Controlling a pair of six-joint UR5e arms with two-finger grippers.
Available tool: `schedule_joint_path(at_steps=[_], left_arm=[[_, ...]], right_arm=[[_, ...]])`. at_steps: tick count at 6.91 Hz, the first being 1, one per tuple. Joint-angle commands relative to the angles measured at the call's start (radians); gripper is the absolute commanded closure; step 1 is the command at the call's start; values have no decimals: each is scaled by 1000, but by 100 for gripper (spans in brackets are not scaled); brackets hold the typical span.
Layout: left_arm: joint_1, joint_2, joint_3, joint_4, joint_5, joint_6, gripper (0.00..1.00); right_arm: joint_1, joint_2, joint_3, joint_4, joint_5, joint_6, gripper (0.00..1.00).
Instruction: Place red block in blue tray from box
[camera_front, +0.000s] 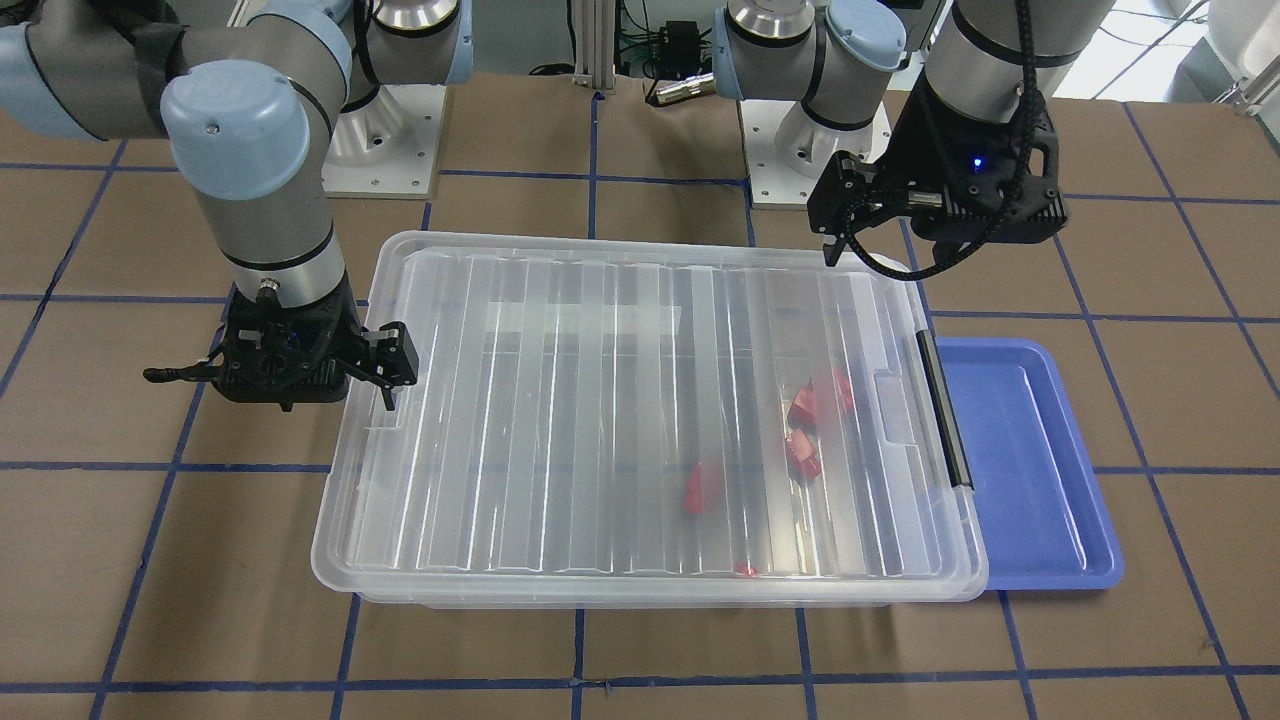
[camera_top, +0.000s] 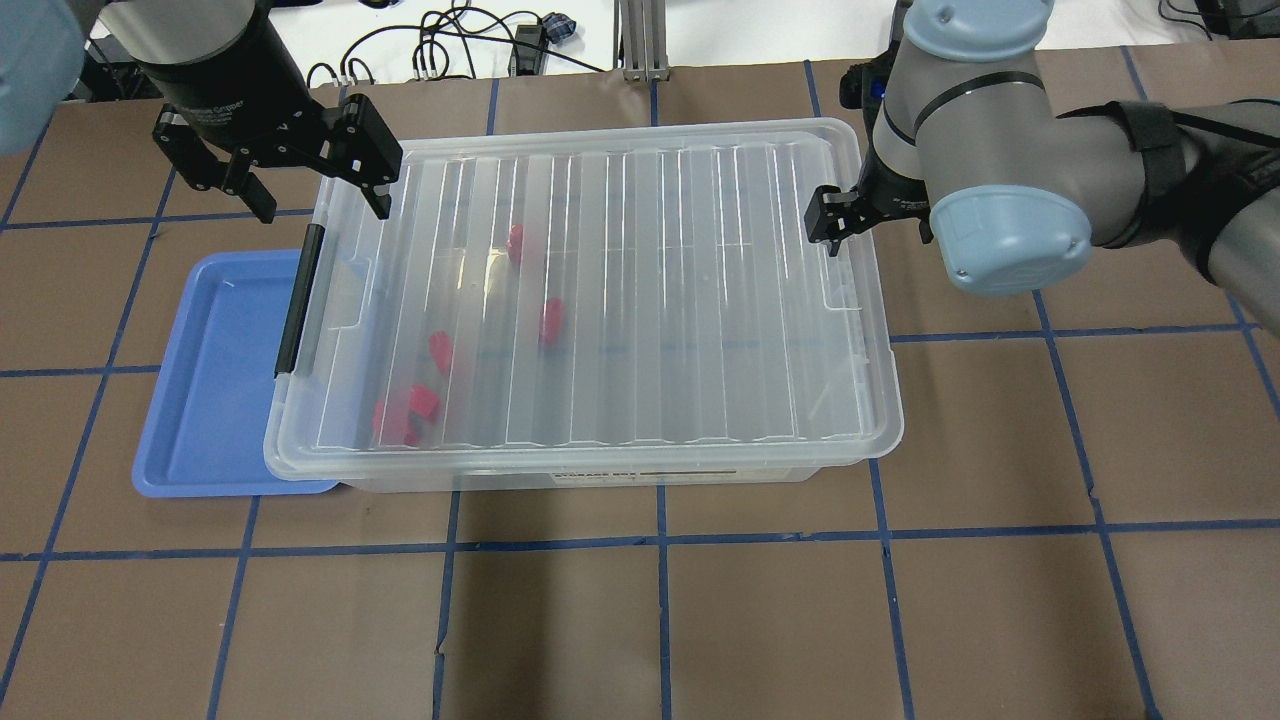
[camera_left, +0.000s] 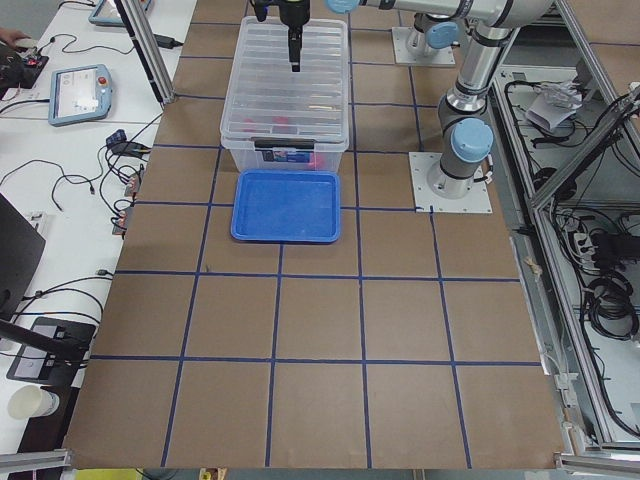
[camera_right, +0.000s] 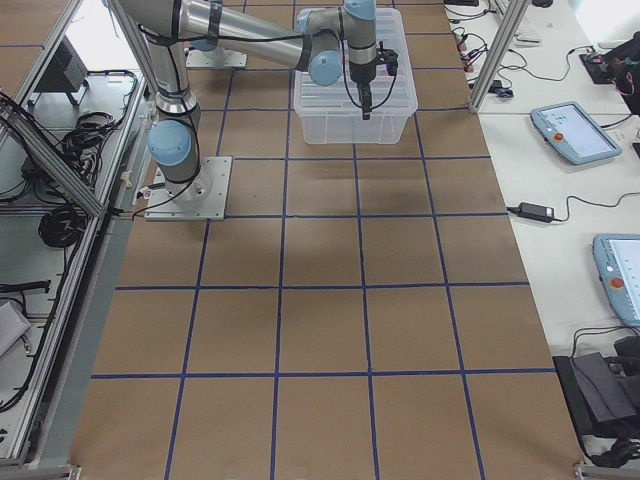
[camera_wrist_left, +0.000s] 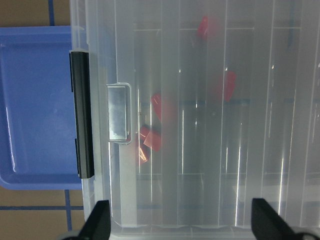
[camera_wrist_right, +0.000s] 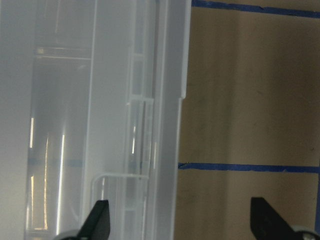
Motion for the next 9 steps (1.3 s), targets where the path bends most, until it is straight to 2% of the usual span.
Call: schedule_joint_path(at_steps=[1, 3, 7, 9], left_arm=[[0, 16, -17, 1, 8, 6, 0], [0, 31, -25, 1, 10, 6, 0], [8, 25, -52, 6, 3, -2, 0], [6, 26, -85, 69, 10, 4, 0]], right_arm=[[-2, 4, 1, -3, -54, -58, 0], [-10, 15, 3, -13, -115, -69, 0], [-106, 15, 1, -7, -117, -120, 0], [-174, 15, 1, -13, -115, -210, 0]])
